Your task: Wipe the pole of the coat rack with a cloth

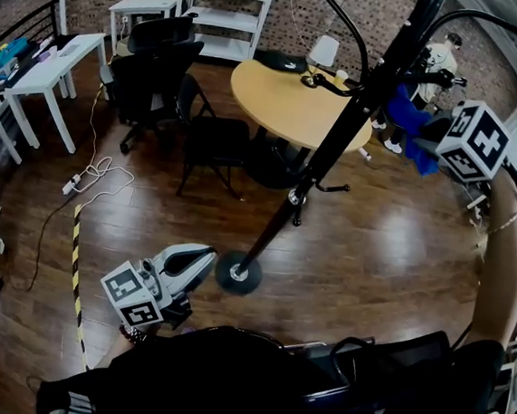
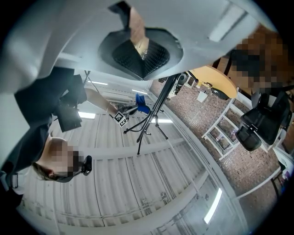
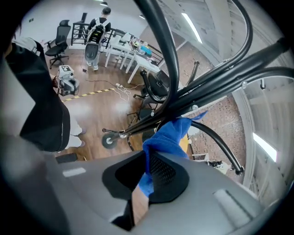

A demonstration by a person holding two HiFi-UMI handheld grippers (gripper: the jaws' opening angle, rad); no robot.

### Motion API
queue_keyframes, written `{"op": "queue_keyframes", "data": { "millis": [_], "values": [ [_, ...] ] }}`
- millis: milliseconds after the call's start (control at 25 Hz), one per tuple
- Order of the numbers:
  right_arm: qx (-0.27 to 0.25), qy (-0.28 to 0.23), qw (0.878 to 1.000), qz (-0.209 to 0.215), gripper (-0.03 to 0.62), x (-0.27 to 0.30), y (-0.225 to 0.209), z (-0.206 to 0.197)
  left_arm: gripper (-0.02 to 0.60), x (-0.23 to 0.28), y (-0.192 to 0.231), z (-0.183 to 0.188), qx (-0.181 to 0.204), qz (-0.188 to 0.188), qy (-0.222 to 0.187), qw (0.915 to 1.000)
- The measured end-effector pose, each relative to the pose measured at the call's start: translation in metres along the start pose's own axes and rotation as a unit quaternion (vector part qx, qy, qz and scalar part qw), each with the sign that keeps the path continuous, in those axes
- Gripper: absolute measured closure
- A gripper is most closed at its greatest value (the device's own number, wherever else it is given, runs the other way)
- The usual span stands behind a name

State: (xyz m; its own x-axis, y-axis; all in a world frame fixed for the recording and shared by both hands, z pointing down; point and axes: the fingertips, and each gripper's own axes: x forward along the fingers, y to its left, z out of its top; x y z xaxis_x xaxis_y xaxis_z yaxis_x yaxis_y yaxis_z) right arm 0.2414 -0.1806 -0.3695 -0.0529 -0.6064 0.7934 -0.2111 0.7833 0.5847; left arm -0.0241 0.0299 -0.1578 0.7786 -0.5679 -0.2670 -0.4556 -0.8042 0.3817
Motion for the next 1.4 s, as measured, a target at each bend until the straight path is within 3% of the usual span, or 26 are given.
{"op": "queue_keyframes", "data": {
  "millis": [80,160,240,280,320,360,400,480,520,560,640,720,840,920,1000,1080,1200,1280,1320,1360,1400],
  "values": [
    [-0.011,0.025,0.999,-0.022,0.576,-0.010,0.005,-0.019,0.588,0.001,0.000,-0.001,0.002,-0.002,0.004,1.0000],
    [-0.012,0.042,0.996,-0.074,0.576,-0.021,0.003,-0.039,0.588,0.002,-0.001,-0.001,0.005,-0.004,0.011,0.9999],
    [0.013,0.028,0.986,-0.166,0.576,-0.039,-0.007,-0.057,0.588,0.003,-0.002,-0.002,0.006,-0.006,0.018,0.9998],
    [0.032,0.004,0.974,-0.223,0.576,-0.053,-0.012,-0.064,0.588,0.003,-0.003,-0.003,0.006,-0.006,0.022,0.9997],
    [0.056,-0.039,0.957,-0.283,0.576,-0.070,-0.016,-0.067,0.588,0.003,-0.003,-0.004,0.006,-0.006,0.026,0.9996],
    [0.080,-0.105,0.932,-0.339,0.576,-0.091,-0.015,-0.064,0.588,0.003,-0.002,-0.004,0.006,-0.005,0.030,0.9995],
    [0.102,-0.191,0.899,-0.381,0.576,-0.112,-0.009,-0.055,0.588,0.004,-0.001,-0.005,0.006,-0.004,0.034,0.9994],
    [0.123,-0.359,0.830,-0.408,0.576,-0.140,0.014,-0.025,0.588,0.006,0.000,-0.004,0.007,-0.004,0.041,0.9991],
    [0.121,-0.410,0.808,-0.406,0.576,-0.141,0.026,-0.007,0.588,0.007,-0.001,-0.003,0.011,-0.006,0.046,0.9989],
    [0.108,-0.438,0.795,-0.405,0.576,-0.135,0.034,0.013,0.588,0.009,-0.004,-0.003,0.017,-0.011,0.052,0.9985],
    [0.058,-0.445,0.789,-0.420,0.576,-0.113,0.038,0.055,0.588,0.014,-0.012,-0.003,0.032,-0.021,0.060,0.9975],
    [0.026,-0.415,0.794,-0.443,0.576,-0.088,0.028,0.087,0.588,0.016,-0.021,-0.002,0.037,-0.024,0.058,0.9974],
    [0.060,-0.391,0.788,-0.471,0.576,-0.063,0.002,0.114,0.588,0.007,-0.027,0.000,0.041,-0.010,0.050,0.9979],
    [0.069,-0.352,0.799,-0.483,0.576,-0.040,-0.015,0.120,0.588,-0.008,-0.023,0.005,0.047,0.020,0.041,0.9979],
    [0.076,-0.319,0.815,-0.477,0.576,-0.014,-0.025,0.122,0.588,-0.027,-0.013,0.014,0.044,0.067,0.030,0.9963],
    [0.100,-0.326,0.828,-0.445,0.576,0.006,-0.027,0.125,0.588,-0.040,-0.004,0.027,0.054,0.102,0.017,0.9932],
    [0.143,-0.380,0.836,-0.369,0.576,0.018,-0.019,0.135,0.588,-0.044,0.000,0.034,0.072,0.113,0.018,0.9908],
    [0.175,-0.439,0.835,-0.282,0.576,0.017,-0.007,0.148,0.588,-0.041,-0.001,0.032,0.072,0.098,0.009,0.9926],
    [0.194,-0.484,0.826,-0.215,0.576,0.012,0.002,0.156,0.588,-0.039,0.000,0.030,0.063,0.095,0.010,0.9934],
    [0.213,-0.536,0.806,-0.135,0.576,0.002,0.012,0.166,0.588,-0.038,0.000,0.028,0.053,0.095,0.012,0.9940],
    [0.229,-0.590,0.772,-0.056,0.576,-0.014,0.022,0.176,0.588,-0.035,0.001,0.026,0.045,0.091,0.011,0.9948]
  ]
}}
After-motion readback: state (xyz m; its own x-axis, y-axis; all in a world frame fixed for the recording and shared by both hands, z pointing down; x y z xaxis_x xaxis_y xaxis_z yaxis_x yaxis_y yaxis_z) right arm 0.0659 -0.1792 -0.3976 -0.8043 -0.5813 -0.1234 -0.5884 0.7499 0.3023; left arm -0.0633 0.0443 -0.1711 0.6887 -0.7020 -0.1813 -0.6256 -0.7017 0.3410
